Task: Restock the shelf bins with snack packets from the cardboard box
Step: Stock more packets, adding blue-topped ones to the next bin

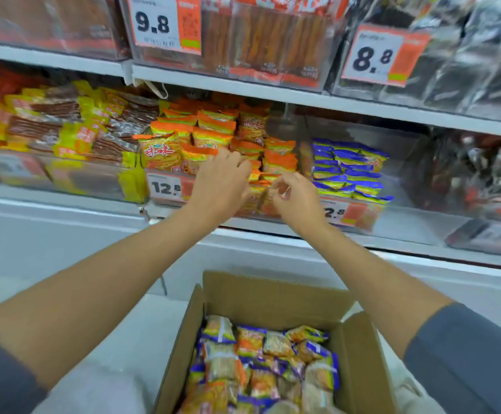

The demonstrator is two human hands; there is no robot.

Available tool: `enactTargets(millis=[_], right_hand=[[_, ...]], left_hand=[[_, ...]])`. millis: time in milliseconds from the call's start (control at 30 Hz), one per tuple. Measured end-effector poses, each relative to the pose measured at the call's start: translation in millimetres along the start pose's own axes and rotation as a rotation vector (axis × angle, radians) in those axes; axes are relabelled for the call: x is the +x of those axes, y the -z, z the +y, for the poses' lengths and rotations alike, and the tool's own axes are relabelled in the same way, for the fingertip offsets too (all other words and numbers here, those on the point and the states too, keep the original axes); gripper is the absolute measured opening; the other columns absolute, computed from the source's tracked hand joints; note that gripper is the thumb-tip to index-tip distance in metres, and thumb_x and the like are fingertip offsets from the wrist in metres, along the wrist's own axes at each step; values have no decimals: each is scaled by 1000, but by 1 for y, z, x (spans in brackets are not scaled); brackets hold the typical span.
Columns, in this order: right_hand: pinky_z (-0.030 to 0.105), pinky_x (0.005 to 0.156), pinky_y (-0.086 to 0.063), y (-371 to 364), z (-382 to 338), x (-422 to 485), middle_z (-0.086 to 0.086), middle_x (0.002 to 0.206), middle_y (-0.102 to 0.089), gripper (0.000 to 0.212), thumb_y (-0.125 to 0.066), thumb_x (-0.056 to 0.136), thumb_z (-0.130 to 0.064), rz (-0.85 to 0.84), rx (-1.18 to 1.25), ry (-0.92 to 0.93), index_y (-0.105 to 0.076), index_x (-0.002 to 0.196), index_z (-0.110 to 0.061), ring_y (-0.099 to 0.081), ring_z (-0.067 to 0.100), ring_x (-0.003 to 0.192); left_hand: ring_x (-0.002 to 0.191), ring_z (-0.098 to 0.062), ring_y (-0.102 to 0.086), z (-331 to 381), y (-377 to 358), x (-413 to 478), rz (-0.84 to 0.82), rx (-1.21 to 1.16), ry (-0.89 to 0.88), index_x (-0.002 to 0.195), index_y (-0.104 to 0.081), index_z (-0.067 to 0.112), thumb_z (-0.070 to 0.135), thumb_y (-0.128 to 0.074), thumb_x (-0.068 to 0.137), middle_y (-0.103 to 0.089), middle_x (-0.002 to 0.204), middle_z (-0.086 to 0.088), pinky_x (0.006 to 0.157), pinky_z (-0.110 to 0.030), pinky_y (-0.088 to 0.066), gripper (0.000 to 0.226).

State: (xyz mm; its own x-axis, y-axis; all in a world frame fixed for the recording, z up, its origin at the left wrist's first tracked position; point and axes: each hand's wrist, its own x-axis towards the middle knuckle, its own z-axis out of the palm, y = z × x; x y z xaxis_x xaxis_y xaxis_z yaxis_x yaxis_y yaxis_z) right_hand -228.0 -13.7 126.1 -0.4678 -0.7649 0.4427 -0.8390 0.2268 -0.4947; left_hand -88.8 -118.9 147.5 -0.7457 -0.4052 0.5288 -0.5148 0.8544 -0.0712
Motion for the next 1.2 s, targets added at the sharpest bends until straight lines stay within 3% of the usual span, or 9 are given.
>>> enactTargets(millis=[67,200,367,533,733,867,1000,1100,1200], right_hand=[[35,74,-46,5,16,-34,3,90,-60,10,-63,83,-8,-80,-1,-12,-67,91,-12,-51,16,75],[25,70,-36,17,43,-77,-2,97,-55,22,-61,87,-7,-196,63,-97,-67,108,-11,-47,8,68],[13,66,-36,12,28,-38,-5,94,-53,20,-60,88,-6,-46,172,-69,-67,104,-15,-49,0,70],[27,77,-49,-12,-11,26,-6,104,-56,23,-64,91,-15,-10,169,22,-65,114,-16,-51,2,72],[29,88,-51,-49,-44,67,-3,138,-49,57,-63,93,-27,-119,223,170,-41,145,-30,-59,13,101],[36,89,-52,-65,-56,78,0,126,-54,48,-61,95,-26,-134,232,160,-49,141,-26,-59,14,93],[35,87,-51,-64,-59,75,-1,117,-53,50,-61,96,-25,-137,229,134,-47,144,-27,-57,14,91],[25,81,-47,-49,-61,57,-2,119,-51,58,-61,95,-23,-98,199,143,-38,148,-31,-51,8,87],[29,76,-49,-30,-52,23,-5,108,-55,48,-63,92,-20,-50,142,163,-51,138,-25,-52,9,78]], left_hand=[[97,-32,-51,3,-1,-7,-60,4,31,99,-61,10,21,-62,84,-59,103,-11,69,-39,-38,19],[99,-32,-48,-7,-12,-11,-93,-28,113,111,-59,9,17,-60,85,-57,107,-12,73,-41,-42,28],[89,-32,-52,-25,-10,-1,44,61,155,105,-61,10,7,-65,75,-57,100,-11,65,-40,-43,30],[106,-31,-52,-49,-28,9,82,12,175,116,-57,11,7,-73,80,-57,117,-10,79,-39,-47,40],[117,-27,-45,-66,-41,-3,258,-266,196,118,-54,5,20,-75,82,-53,123,-12,97,-27,-36,44],[119,-23,-45,-76,-43,-3,233,-350,206,117,-57,6,22,-74,84,-55,121,-10,100,-23,-32,41],[123,-26,-46,-79,-37,-8,190,-360,188,123,-59,7,24,-73,84,-54,127,-10,101,-35,-41,44],[114,-28,-50,-71,-24,-15,229,-266,160,120,-60,9,25,-76,81,-56,121,-11,91,-37,-46,45],[100,-29,-54,-50,-15,-29,209,-245,141,111,-62,12,24,-75,80,-59,107,-9,78,-43,-49,35]])
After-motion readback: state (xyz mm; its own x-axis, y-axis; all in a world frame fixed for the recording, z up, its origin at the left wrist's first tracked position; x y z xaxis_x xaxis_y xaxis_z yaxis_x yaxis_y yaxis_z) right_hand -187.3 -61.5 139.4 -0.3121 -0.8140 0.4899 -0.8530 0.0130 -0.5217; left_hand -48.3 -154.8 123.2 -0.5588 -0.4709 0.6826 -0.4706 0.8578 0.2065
